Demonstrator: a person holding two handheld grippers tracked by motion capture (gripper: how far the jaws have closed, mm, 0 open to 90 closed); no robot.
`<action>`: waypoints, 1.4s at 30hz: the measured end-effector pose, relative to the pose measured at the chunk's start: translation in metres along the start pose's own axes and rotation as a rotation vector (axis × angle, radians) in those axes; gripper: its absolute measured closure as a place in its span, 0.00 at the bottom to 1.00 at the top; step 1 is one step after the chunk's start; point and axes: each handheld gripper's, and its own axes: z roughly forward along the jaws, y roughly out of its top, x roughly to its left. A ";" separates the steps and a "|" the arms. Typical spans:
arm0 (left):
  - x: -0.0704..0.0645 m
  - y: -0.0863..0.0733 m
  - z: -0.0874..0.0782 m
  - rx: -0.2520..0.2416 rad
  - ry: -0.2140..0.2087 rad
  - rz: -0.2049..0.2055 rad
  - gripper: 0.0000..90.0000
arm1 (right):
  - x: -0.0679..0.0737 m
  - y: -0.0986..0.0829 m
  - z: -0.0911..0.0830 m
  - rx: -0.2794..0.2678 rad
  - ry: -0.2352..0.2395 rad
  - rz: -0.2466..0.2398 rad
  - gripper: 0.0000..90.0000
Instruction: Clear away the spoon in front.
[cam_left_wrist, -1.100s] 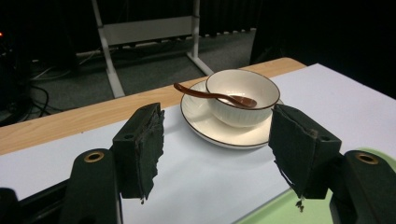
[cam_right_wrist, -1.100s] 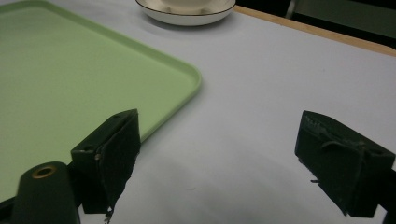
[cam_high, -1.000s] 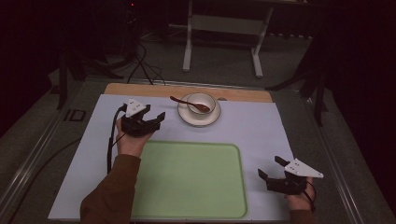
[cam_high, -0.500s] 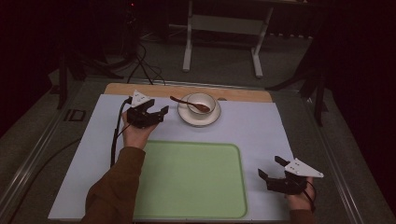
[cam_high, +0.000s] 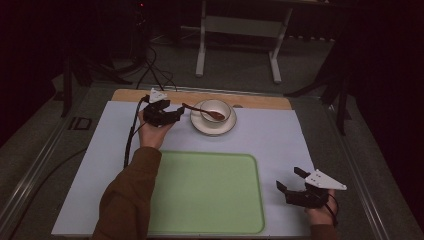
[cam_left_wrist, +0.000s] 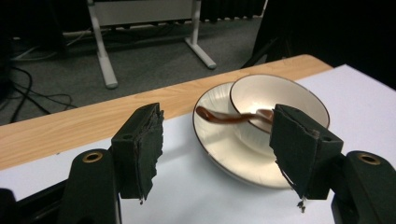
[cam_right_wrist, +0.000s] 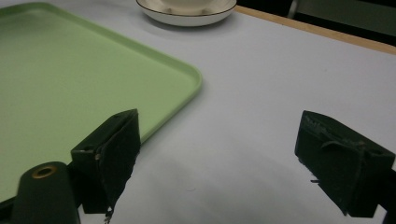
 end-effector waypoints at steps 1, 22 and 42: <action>0.002 -0.001 0.004 -0.001 0.002 -0.016 0.39 | 0.000 0.000 0.000 -0.001 -0.001 0.003 0.15; 0.008 -0.006 0.060 0.094 -0.044 -0.122 0.51 | -0.003 -0.001 -0.003 -0.011 0.004 0.014 0.16; -0.005 -0.007 0.043 0.039 -0.131 -0.083 0.89 | -0.003 -0.001 -0.002 -0.004 0.004 0.008 0.15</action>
